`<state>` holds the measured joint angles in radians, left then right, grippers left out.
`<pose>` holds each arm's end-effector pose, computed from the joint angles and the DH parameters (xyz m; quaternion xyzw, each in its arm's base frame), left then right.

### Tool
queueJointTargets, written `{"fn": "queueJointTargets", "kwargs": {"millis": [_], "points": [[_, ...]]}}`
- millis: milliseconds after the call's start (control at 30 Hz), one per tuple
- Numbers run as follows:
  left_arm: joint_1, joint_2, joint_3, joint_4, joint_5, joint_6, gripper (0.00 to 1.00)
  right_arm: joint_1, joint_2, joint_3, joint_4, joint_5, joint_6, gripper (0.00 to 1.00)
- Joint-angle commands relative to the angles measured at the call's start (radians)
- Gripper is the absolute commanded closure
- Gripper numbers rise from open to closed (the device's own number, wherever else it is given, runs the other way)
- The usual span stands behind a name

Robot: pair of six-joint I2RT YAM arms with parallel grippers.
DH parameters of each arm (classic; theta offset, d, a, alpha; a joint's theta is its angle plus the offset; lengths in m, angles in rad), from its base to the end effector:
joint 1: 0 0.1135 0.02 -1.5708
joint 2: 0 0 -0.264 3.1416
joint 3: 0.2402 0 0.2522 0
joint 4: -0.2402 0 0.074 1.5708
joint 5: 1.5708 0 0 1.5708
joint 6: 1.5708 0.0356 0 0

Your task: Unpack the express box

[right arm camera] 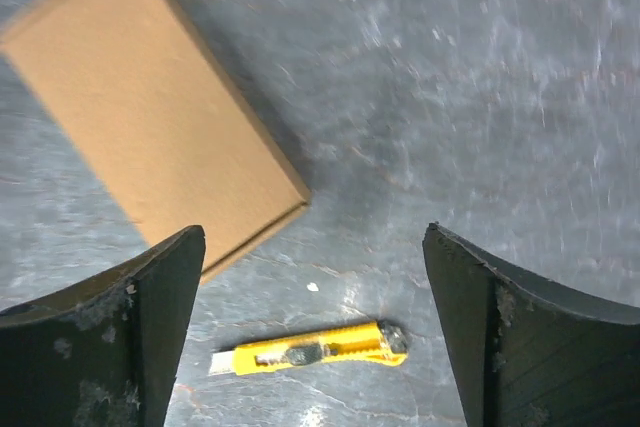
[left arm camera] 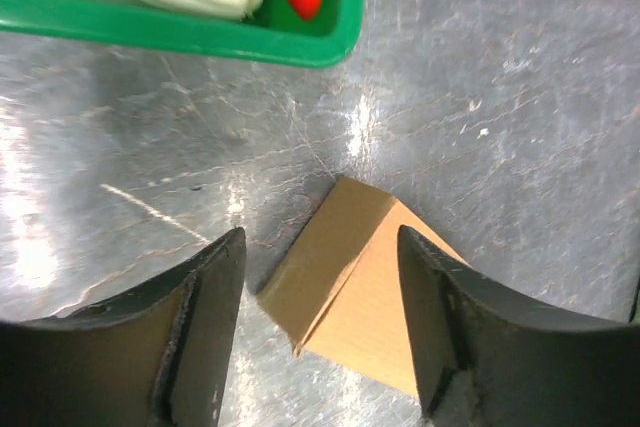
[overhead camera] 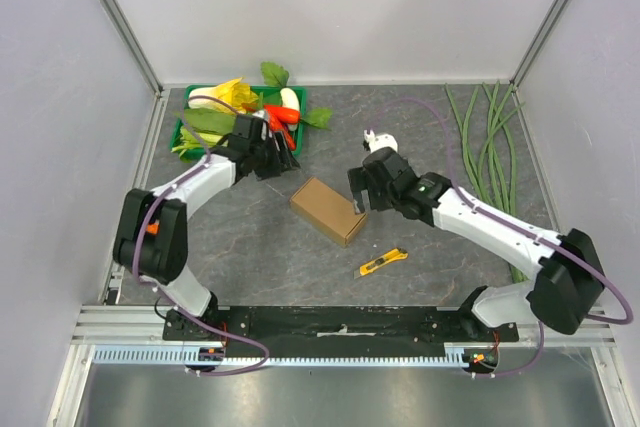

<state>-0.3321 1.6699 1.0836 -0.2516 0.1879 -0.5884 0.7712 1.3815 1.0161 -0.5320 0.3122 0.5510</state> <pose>0.3346 -0.1224 0.2097 -0.0854 0.9262 -0.2369 0.2807 0.2140 0.1928 0.2570 -0.0514 0.9324 0.0846 0.3477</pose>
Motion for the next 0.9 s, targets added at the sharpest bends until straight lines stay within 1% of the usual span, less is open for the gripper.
{"fn": "queueJointTargets", "kwargs": {"millis": [0,67,100,133,167,200,233,333,467,633,867], "points": [[0.034,-0.204,0.009,-0.052,-0.044,0.104,0.24,0.02,-0.041,0.102,0.02,-0.09,-0.186,0.02],[0.042,-0.263,-0.004,-0.087,-0.068,0.123,0.17,0.033,-0.015,0.131,0.041,-0.146,-0.265,0.02],[0.044,-0.291,-0.01,-0.097,-0.073,0.13,0.11,0.039,-0.003,0.142,0.044,-0.154,-0.285,0.02],[0.05,-0.346,-0.023,-0.104,-0.076,0.134,0.09,0.048,0.011,0.148,0.049,-0.163,-0.304,0.02],[0.051,-0.37,-0.028,-0.132,-0.097,0.143,0.05,0.054,0.033,0.156,0.069,-0.182,-0.35,0.02],[0.053,-0.393,-0.033,-0.15,-0.116,0.145,0.03,0.062,0.037,0.151,0.09,-0.177,-0.362,0.02],[0.064,-0.435,-0.034,-0.176,-0.129,0.147,0.03,0.071,0.042,0.148,0.143,-0.18,-0.371,0.02],[0.088,-0.502,-0.05,-0.245,-0.148,0.15,0.02,0.077,0.077,0.144,0.21,-0.208,-0.414,0.02],[0.105,-0.576,-0.074,-0.311,-0.163,0.145,0.03,0.086,0.207,0.203,0.21,-0.242,-0.459,0.02],[0.137,-0.613,-0.099,-0.385,-0.174,0.13,0.03,0.105,0.327,0.223,0.204,-0.26,-0.497,0.02],[0.15,-0.622,-0.132,-0.387,-0.119,0.125,0.03,0.112,0.407,0.217,0.204,-0.254,-0.503,0.02]]}}
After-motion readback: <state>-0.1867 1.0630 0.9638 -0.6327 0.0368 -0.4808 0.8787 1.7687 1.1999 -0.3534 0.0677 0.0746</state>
